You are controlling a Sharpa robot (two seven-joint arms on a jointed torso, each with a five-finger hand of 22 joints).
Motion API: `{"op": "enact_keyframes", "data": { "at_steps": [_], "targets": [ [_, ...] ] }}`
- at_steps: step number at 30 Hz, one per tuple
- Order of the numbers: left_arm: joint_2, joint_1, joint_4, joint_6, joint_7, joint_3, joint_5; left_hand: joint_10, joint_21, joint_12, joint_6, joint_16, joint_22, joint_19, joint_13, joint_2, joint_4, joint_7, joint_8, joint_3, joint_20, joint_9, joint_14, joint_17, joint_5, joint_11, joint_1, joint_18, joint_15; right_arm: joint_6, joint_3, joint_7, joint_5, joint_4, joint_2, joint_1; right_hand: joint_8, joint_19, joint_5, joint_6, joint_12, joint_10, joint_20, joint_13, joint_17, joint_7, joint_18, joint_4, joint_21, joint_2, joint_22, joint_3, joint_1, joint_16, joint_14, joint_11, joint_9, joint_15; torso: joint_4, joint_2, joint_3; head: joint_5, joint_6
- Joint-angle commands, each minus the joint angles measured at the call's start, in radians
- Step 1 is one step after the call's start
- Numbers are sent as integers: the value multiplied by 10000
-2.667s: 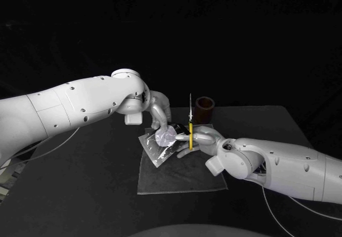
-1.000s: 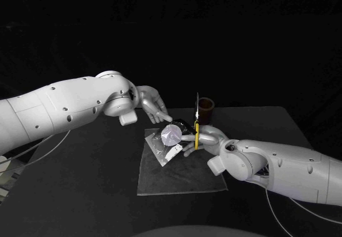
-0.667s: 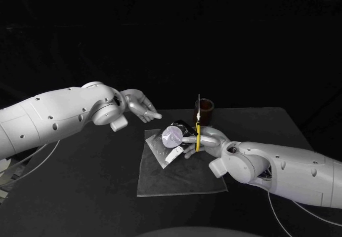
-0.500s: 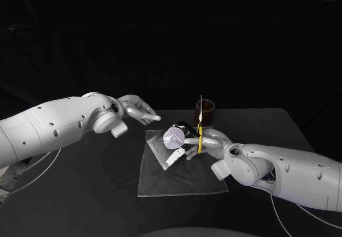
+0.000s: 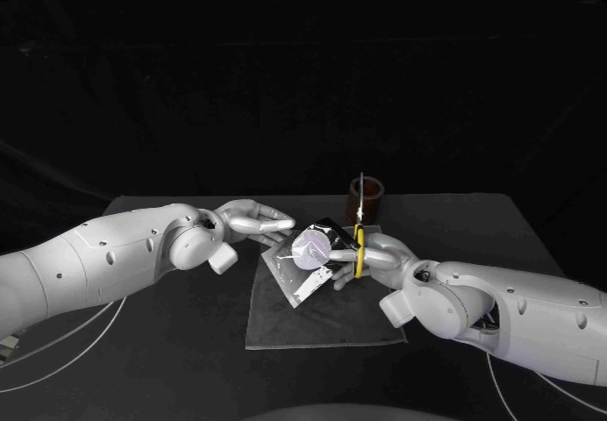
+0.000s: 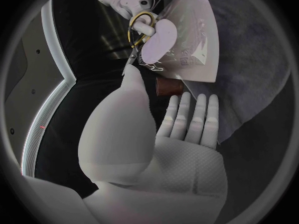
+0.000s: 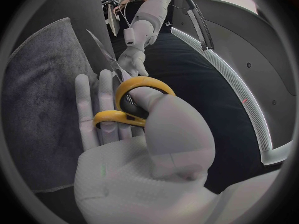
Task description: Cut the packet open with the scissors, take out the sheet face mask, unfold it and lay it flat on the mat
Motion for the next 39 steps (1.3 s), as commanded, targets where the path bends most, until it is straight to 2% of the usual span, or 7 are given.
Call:
{"op": "enact_keyframes", "data": {
  "at_steps": [1, 5, 16, 23, 28, 30, 39],
  "targets": [
    [-35, -39, 90, 1217, 645, 14, 1254, 151, 174, -160, 69, 155, 62, 535, -6, 69, -7, 21, 75, 30, -13, 15, 432, 20, -15, 1, -57, 272, -155, 157, 33, 253, 19, 50, -28, -10, 30, 335, 2, 93, -77, 628, -429, 0, 12, 9, 817, -31, 51, 187, 25, 73, 60, 35, 81, -284, 3, 4, 8, -9, 11, 24, -30],
    [-154, -86, 233, 1391, 619, 14, 1639, 315, 298, -366, 68, 199, 67, 1242, -2, 74, -8, 80, 136, 33, -20, -3, 860, 19, -15, 119, -51, 520, -330, 146, 61, 374, 29, 98, -91, -31, 26, 323, 2, 94, -89, 631, -431, -1, 17, 10, 816, -40, 71, 186, 39, 85, 63, 30, 79, -283, 4, 4, -4, -5, 8, 25, -22],
    [-370, -282, 717, 1391, 527, 14, 2383, 382, 183, -596, -89, 121, -22, 1677, -4, 133, -11, 88, 119, 92, -69, -54, 1089, -16, -16, 272, 199, 546, -397, 162, 254, 765, 263, 384, -397, -69, 12, 269, 2, 98, -136, 636, -434, -6, 31, 17, 810, -73, 139, 175, 92, 119, 73, 9, 63, -278, 7, 9, 54, 5, 20, -73, 40],
    [-317, -359, 907, 1290, 203, 14, 2539, 346, 2, -838, -322, -14, -46, 2150, 5, 253, -14, 359, 92, 191, -155, -113, 1266, -69, -12, 709, 607, 558, -474, 219, 328, 892, 340, 497, -498, -73, 8, 254, 2, 99, -147, 639, -434, -7, 35, 19, 809, -77, 158, 181, 106, 130, 73, 4, 60, -275, 7, 11, 38, 11, 10, -69, 55],
    [-271, -371, 985, 1170, 60, 14, 2437, 719, -108, -801, -68, 15, -48, 2616, 26, 677, -36, 847, 303, 519, -264, -80, 1674, -52, -27, 932, 932, 556, -545, 241, 342, 908, 377, 487, -491, -74, 8, 254, 2, 99, -147, 639, -434, -7, 35, 19, 809, -77, 158, 181, 106, 130, 73, 4, 60, -275, 7, 11, 48, 10, 9, -80, 58],
    [-245, -374, 1019, 1135, 71, 15, 2434, 1477, -224, -546, 408, 55, -53, 2817, 88, 1311, -89, 1173, 573, 825, -327, -17, 1972, -27, -43, 782, 1091, 563, -656, 240, 345, 911, 389, 466, -474, -74, 1, 236, 2, 96, -162, 640, -434, -8, 40, 23, 807, -83, 179, 182, 123, 140, 73, -3, 56, -272, 7, 13, 49, 14, 6, -79, 59],
    [-213, -376, 1150, 1049, 267, 15, 2892, 2666, -423, -665, 1423, 53, -38, 3432, 10, 2112, -244, 1020, 943, 1158, -575, -54, 2574, 23, -45, 417, 2220, 562, -937, 188, 358, 990, 394, 397, -461, -76, -2, 225, 1, 97, -172, 641, -434, -9, 43, 25, 807, -89, 195, 185, 135, 148, 75, -7, 53, -271, 7, 15, 60, 8, -1, -113, 83]
  ]
}}
